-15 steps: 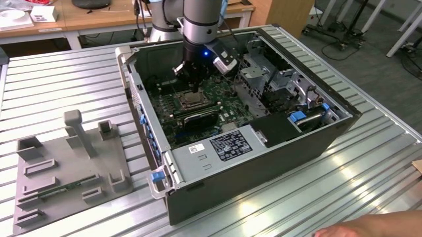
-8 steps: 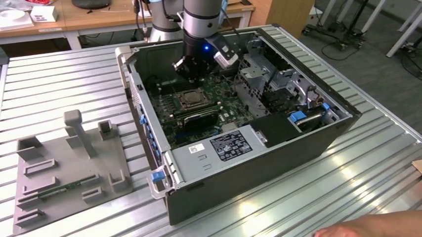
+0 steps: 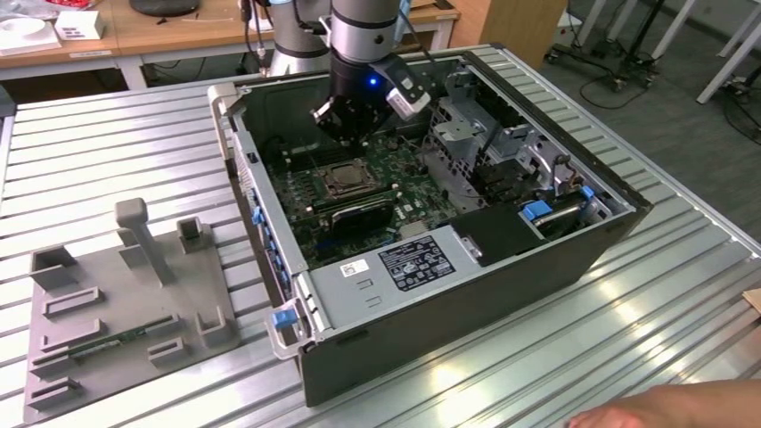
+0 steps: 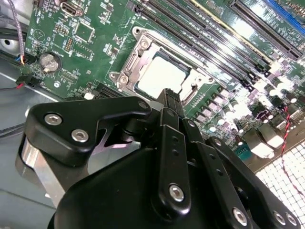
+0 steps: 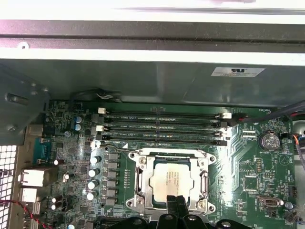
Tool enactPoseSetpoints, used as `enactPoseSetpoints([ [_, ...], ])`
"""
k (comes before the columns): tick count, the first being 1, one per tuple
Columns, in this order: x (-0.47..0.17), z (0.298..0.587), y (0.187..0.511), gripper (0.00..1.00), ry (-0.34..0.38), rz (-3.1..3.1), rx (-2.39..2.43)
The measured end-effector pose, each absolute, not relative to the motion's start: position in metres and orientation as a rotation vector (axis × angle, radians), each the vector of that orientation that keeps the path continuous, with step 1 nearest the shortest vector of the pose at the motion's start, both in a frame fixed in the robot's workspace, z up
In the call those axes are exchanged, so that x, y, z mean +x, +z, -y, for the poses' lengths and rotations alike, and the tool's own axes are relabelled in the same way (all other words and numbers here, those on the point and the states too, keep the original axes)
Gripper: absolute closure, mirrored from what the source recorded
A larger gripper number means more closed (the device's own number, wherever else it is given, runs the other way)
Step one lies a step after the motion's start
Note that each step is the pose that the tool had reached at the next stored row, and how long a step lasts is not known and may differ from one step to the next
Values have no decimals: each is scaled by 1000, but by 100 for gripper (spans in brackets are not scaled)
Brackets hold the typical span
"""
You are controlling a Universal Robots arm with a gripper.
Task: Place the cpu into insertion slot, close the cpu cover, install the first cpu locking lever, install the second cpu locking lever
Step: 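Install the first cpu locking lever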
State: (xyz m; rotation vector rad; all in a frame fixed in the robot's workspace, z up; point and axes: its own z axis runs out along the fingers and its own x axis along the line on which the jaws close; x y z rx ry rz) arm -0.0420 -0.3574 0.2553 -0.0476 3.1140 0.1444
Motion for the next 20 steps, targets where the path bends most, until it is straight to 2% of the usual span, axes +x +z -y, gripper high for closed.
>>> enactPoseSetpoints([
  [20,-85,360,255,90,151,-3102,-48],
])
